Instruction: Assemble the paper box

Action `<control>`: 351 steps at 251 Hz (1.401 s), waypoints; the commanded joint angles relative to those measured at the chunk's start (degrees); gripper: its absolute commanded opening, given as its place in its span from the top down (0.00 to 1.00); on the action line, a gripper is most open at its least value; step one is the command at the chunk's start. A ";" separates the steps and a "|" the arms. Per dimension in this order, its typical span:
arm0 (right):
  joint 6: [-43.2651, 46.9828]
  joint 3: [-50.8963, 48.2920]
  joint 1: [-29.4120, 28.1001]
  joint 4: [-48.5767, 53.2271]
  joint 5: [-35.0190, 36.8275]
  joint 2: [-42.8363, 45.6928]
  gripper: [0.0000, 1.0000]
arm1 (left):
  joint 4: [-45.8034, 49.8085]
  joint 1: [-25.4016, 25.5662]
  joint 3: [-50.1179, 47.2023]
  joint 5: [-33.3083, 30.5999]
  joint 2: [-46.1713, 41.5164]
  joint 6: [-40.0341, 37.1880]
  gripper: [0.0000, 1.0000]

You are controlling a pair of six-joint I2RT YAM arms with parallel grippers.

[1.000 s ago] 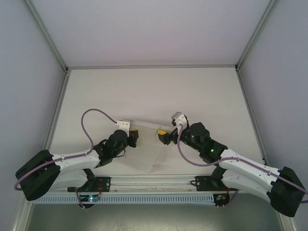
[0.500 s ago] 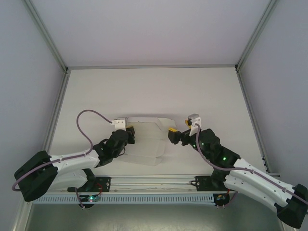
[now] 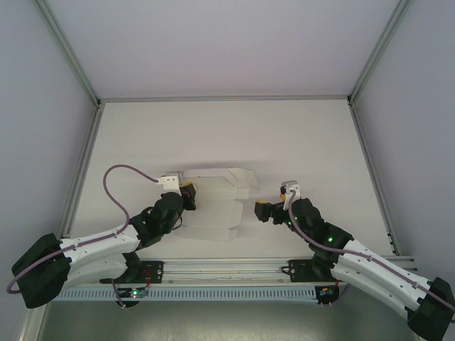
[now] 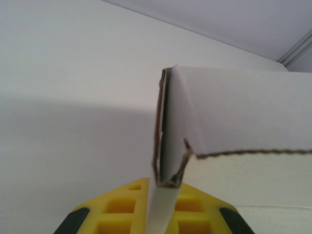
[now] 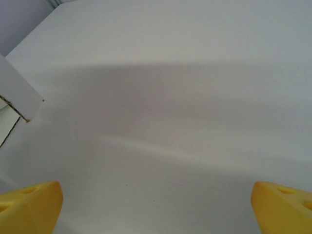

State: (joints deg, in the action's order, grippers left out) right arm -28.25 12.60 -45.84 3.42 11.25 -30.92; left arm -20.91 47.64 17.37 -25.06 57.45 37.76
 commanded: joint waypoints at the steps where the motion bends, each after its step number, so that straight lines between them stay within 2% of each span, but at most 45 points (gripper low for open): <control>1: 1.60 -0.86 0.32 -7.65 -1.20 -1.39 0.02 | -0.54 0.65 -0.54 0.35 0.13 -1.05 1.00; 41: 3.75 -0.44 0.36 -13.00 -3.35 -4.34 0.02 | -1.09 0.67 -0.39 1.31 0.82 -1.40 1.00; 103: 5.20 1.05 0.32 -15.46 -5.47 -7.31 0.02 | -1.42 0.64 -0.49 2.03 0.82 -1.73 1.00; 185: 4.09 1.36 0.23 -22.83 -9.42 -12.66 0.02 | -3.17 0.66 -0.65 3.32 1.41 -0.92 1.00; 238: 3.22 1.43 -0.56 -29.46 -9.42 -17.86 0.02 | -5.20 0.68 -0.33 3.59 3.41 0.85 1.00; 273: 2.61 2.79 -1.12 -30.22 -10.69 -21.72 0.02 | -6.29 0.69 0.48 4.58 5.19 0.96 1.00; 313: 0.25 3.31 -1.63 -30.10 -7.82 -25.25 0.02 | -9.30 0.70 0.67 5.79 6.83 1.09 1.00; 351: -0.97 5.26 -3.60 -29.83 0.22 -27.32 0.02 | -11.21 0.70 1.17 5.24 7.67 1.85 1.00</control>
State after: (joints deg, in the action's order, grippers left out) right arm -27.27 15.49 -47.64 -24.29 4.75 -57.12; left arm -26.20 47.64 17.21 -19.79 64.75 38.09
